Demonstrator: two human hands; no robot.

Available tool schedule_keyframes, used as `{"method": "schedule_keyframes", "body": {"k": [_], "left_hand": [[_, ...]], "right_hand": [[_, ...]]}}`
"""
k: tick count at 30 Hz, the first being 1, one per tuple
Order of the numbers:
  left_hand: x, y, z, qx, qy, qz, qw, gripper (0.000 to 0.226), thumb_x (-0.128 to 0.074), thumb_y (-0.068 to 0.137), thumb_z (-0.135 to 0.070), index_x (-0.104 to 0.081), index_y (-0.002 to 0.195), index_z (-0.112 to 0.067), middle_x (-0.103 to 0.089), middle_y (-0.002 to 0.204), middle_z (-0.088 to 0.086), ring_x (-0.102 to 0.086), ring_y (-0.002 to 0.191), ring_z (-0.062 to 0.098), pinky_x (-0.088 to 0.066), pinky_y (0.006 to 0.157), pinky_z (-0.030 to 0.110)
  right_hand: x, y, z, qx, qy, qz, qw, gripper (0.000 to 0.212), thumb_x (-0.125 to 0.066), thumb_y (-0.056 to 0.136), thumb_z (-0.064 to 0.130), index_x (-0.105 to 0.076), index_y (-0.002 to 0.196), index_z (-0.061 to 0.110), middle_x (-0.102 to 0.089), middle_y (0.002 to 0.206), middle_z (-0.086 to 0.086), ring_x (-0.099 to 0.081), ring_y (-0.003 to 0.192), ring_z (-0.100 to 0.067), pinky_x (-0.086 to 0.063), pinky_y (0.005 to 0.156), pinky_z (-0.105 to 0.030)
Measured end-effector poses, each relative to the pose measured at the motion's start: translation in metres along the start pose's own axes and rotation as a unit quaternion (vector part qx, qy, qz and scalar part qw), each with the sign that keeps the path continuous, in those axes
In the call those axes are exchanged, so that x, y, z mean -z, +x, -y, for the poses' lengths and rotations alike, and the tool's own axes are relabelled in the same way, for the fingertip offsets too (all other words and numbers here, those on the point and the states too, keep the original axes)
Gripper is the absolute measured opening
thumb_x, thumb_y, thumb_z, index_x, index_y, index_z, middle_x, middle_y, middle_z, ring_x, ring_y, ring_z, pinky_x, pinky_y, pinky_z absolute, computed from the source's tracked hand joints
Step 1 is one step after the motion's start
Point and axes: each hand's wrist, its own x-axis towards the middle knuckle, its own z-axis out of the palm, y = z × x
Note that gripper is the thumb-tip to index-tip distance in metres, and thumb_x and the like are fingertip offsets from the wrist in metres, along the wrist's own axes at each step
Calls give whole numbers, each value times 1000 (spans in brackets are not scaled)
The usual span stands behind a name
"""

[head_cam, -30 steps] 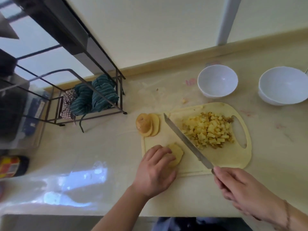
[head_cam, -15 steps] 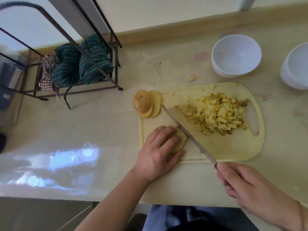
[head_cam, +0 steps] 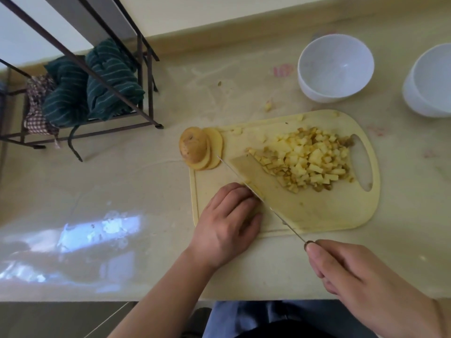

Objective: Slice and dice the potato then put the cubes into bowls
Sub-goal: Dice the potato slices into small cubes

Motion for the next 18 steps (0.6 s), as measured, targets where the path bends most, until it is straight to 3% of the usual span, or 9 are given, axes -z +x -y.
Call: {"method": "schedule_keyframes", "body": {"k": [10,18], "left_hand": [[1,2,-1,10,-2,6,1000,21,-76,89,-9,-74,104,6,-70,111,17,-64,108,36,-51,100,39],[2,5,-3,14,-10,-5,1000,21,-78,85,-6,-74,102,5,-70,109,16,-64,106,34,-52,98,37]], "right_hand": [[7,-4,-1,-25,-22,22,999,88,-22,62,97,-40,74,12,-32,49,4,-29,48,-8,-28,51,-25],[2,19,3,19,-39,19,999,61,-26,80,78,-42,71,20,-35,52,6,-31,49,-7,-29,52,-23]]}}
